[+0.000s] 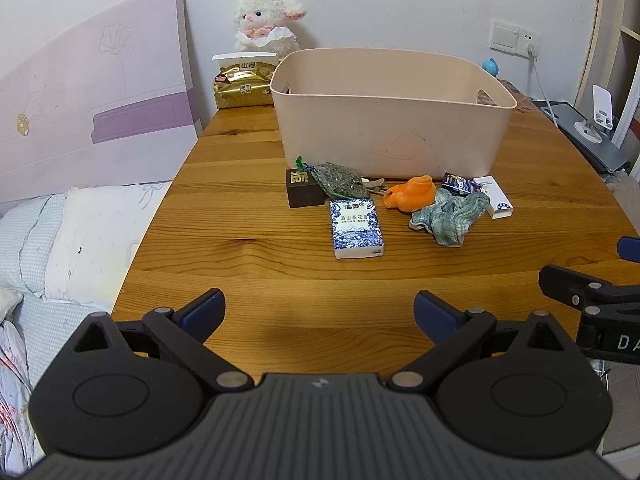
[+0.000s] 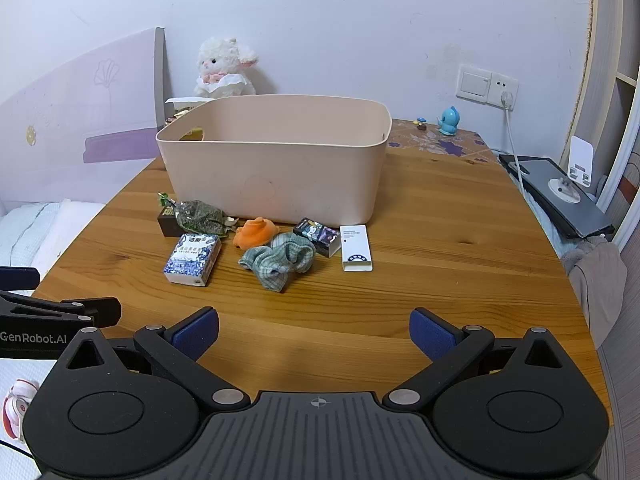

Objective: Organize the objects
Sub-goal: 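Move both tools toward the items in front of the beige basket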

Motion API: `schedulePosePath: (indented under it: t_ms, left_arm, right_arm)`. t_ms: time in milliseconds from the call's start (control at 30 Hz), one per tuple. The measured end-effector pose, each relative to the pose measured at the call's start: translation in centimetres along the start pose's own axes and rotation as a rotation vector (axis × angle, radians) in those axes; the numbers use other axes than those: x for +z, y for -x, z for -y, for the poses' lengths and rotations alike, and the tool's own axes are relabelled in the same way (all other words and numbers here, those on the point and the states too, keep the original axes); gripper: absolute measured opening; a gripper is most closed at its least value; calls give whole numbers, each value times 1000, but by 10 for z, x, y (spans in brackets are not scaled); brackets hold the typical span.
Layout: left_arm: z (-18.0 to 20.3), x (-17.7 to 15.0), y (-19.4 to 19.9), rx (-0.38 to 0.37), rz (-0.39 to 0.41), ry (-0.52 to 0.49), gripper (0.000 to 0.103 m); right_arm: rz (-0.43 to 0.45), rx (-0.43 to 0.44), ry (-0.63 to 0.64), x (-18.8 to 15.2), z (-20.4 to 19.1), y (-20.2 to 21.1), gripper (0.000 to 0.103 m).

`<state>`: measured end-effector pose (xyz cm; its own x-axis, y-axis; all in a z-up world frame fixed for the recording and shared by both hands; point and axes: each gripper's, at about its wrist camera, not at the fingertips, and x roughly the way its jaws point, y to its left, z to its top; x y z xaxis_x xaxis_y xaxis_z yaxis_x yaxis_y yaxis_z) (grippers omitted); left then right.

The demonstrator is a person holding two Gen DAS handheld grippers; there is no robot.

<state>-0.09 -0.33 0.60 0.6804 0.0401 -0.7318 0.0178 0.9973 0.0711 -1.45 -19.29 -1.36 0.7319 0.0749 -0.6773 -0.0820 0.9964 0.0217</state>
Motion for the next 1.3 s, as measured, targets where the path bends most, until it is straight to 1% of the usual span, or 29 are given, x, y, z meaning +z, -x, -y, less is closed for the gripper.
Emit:
schedulePosePath:
  t_ms: [667,800,1000,1300]
  left_arm:
    - [2,0,-4,-4,-5,-2,101]
    - [2,0,-5,-5,-6,-2,101]
    - [3,-2,-13,-9,-9,-6,101]
    - [6,5,-20,-23,-12,-18,101]
  right_arm:
    - [-5,-14,-8,2,2,-5,103]
    - [-19,-18,-22,4,6,-9,103]
    - [-13,-27,-26,7,10,-10,103]
    - [-11,-24,-44,11,16,-14,103]
